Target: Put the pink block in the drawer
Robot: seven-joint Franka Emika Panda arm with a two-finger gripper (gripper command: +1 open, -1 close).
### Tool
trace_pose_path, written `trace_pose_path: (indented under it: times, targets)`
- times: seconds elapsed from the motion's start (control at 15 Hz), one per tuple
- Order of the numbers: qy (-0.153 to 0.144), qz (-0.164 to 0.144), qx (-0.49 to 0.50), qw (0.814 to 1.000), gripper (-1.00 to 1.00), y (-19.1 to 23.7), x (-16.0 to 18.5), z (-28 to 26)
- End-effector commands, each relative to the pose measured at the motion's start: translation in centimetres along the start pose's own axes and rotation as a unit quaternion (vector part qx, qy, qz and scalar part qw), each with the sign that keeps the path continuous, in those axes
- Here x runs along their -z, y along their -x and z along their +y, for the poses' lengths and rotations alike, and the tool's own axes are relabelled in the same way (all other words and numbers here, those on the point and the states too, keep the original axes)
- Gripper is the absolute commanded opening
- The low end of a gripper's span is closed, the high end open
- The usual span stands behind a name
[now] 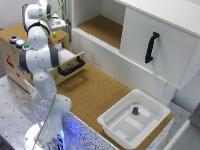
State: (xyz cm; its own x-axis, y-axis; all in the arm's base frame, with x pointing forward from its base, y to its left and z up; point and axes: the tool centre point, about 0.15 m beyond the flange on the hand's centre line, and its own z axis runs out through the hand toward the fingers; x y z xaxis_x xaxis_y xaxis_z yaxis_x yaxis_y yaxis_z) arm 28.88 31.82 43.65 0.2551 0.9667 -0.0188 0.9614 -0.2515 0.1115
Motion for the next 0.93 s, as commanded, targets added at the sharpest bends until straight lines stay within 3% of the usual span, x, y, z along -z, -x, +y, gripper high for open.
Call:
trace_pose_path:
  times: [0.0,0.27,0.67,0.73,0.87]
  targets:
    - [0.019,0.092,0.033,0.995,-1.0,2.7,-6.2,0.2]
    - [-0.048,0.063,0.054,0.995,-1.0,-0.3,-9.1,3.1]
    - [-0.084,0.034,0.013,0.996,-1.0,-1.7,-11.5,5.0]
    - [-0.088,0.025,0.011,0.996,1.0,-1.7,-11.6,5.0]
    - [-0.088,0.017,0.005,0.996,1.0,-1.2,-11.2,4.5]
